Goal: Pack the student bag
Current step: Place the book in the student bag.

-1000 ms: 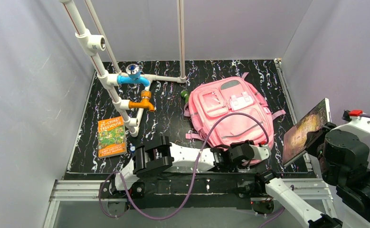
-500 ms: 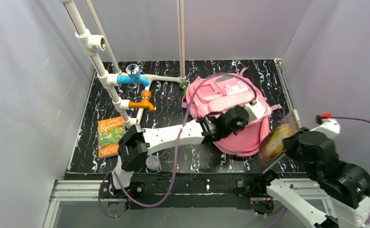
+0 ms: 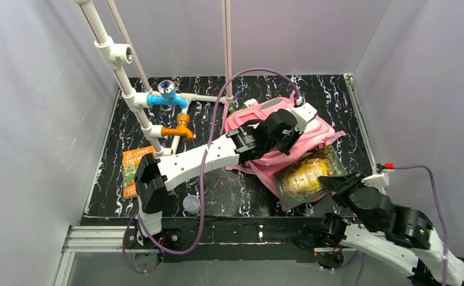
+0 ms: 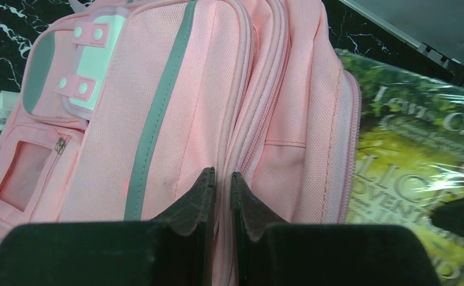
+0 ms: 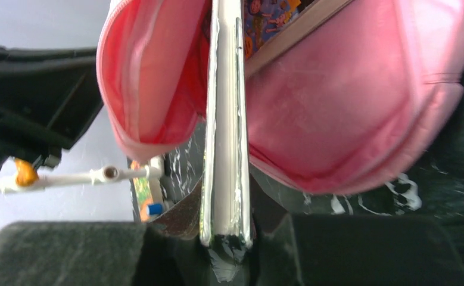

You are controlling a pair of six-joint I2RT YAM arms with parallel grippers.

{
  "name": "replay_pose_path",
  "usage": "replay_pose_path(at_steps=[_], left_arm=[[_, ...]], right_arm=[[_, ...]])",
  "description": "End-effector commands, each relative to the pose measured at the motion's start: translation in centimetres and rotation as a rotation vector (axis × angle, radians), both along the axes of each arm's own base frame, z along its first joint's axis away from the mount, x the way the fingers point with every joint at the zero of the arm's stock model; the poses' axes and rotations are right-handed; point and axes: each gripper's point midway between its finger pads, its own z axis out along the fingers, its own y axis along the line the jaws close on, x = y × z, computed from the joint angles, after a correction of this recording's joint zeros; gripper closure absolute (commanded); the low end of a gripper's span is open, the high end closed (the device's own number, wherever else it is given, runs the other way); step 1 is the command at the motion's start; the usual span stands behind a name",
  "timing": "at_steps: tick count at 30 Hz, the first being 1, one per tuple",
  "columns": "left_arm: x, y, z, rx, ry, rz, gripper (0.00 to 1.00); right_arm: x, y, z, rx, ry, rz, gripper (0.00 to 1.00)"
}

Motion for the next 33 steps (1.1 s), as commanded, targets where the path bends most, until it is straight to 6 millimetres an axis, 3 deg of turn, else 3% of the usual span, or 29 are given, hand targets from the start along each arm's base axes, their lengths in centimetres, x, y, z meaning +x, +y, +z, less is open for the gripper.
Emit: replay_pose_path(at_steps=[1,6,11,16,19,22,24,29,31,33], left_arm=[[-1.4,-0.2,7.3,-0.195,-0.013,-0.032,1.00],[-1.9,0.4,7.3,-0.195,-0.009,-0.042,1.00],[-2.2,0.8,7.5,-0.189,-0.018,-0.053,1.00],[-2.1,1.3,7.7,-0.174,-0.036,-0.049,1.00],[-2.1,1.7,7.7,-0.168,-0.045,-0.046,1.00],[-2.0,1.9,7.5,-0.162,-0.045,-0.044,1.00],[-2.1,1.8,7.4,-0.161,-0.042,-0.047,1.00],[-1.8,1.8,6.4,-0.130,-0.033,-0.051,1.00],[-1.7,1.8,6.0,-0.128,-0.026,-0.049,1.00],[-1.7,1.7,5.9,-0.130,-0.021,-0.047,1.00]], right_arm=[[4.1,2.0,3.5,0.286,-0.108,-0.221,0.99],[6.4,3.4,3.1,0.310,-0.203,-0.334,0.99],[7.9,6.0,4.2,0.259,-0.270,-0.365,0.99],[9.2,7.2,3.5,0.228,-0.299,-0.425,0.99],[10.9,7.1,1.7,0.176,-0.270,-0.466,0.99],[14.6,7.0,-2.0,0.208,-0.154,-0.441,0.99],[17.0,6.3,-3.1,0.271,-0.144,-0.385,0.99],[18.9,4.0,-5.6,0.189,-0.073,-0.306,0.99],[19.3,3.7,-8.2,0.137,0.024,-0.252,0.69],[19.0,3.2,-10.4,0.045,0.113,-0.199,0.47]])
